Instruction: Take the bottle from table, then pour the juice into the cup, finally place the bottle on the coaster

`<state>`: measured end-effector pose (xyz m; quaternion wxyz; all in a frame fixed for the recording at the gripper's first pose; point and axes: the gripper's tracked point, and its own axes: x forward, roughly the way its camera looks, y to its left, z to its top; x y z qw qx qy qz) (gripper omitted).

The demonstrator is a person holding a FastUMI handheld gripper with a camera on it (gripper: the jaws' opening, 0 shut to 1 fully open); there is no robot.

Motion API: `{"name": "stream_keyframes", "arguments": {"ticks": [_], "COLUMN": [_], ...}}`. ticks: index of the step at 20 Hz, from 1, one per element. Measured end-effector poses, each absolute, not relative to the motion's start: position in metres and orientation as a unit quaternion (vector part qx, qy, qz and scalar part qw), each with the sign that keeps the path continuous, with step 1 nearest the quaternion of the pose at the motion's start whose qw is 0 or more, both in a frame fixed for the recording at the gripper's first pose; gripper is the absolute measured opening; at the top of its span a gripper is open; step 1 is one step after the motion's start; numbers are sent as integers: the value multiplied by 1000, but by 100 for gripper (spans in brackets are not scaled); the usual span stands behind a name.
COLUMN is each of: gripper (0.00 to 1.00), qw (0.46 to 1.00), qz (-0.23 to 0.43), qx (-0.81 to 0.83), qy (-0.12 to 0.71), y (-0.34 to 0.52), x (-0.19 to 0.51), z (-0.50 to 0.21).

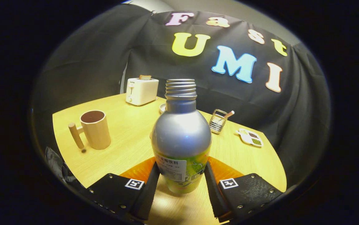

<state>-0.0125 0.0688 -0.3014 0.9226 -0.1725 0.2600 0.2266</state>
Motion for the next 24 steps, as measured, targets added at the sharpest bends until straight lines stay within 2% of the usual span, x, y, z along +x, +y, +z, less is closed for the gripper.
{"name": "stream_keyframes", "arguments": {"ticks": [8, 24], "gripper": [74, 73], "qw": [905, 827], "qz": [231, 260], "qx": [-251, -426], "qy": [254, 257], "y": [95, 138], "x": [-5, -2], "z": [-285, -289]}}
